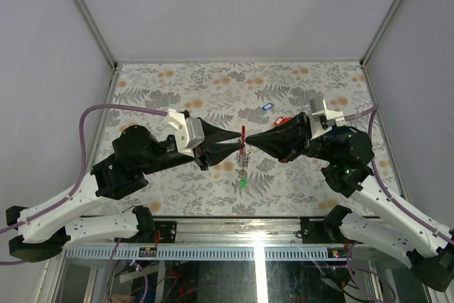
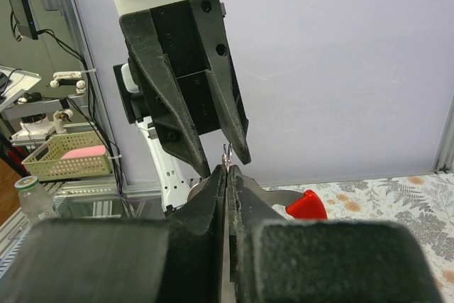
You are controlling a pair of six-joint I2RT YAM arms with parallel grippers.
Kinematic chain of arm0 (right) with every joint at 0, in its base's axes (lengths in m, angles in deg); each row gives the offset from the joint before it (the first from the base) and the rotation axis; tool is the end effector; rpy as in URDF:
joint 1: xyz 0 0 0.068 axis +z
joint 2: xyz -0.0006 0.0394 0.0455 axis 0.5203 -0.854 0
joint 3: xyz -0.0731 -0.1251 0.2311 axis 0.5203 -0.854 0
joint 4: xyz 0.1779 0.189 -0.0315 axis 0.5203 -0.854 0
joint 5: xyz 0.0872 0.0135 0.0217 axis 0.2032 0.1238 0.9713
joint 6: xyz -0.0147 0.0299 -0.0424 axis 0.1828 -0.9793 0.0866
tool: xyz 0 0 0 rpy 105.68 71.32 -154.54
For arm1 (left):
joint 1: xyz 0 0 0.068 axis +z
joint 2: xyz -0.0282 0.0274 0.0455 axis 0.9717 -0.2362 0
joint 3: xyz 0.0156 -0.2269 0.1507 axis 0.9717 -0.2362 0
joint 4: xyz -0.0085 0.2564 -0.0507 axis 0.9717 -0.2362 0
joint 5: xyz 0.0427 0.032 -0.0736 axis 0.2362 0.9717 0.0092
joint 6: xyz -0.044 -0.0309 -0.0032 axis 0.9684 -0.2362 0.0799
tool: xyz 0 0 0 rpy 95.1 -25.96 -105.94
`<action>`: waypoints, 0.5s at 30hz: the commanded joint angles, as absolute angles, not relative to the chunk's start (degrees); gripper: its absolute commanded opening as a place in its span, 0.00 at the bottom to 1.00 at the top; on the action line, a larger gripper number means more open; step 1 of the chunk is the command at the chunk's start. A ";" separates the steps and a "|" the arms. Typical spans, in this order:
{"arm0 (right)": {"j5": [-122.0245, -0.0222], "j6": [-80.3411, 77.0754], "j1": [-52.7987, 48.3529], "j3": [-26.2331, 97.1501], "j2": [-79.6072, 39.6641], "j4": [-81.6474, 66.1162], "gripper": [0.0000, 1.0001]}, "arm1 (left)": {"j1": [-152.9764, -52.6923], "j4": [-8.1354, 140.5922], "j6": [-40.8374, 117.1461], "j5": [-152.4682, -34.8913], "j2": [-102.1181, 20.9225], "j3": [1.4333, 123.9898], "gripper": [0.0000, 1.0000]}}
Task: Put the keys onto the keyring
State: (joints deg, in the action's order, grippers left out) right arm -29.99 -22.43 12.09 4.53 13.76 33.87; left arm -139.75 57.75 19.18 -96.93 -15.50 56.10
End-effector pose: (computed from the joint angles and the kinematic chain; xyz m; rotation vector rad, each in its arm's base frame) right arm 0.1069 0.1321 0.4195 -0.8130 0.8452 1.4118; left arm 0.0740 -0.1637 0.4558 0.9980 1.1036 -0.9422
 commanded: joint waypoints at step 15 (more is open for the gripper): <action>-28.15 -22.50 12.05 4.90 15.18 39.50 0.00 | -140.15 60.99 19.19 -100.09 -17.37 58.03 0.15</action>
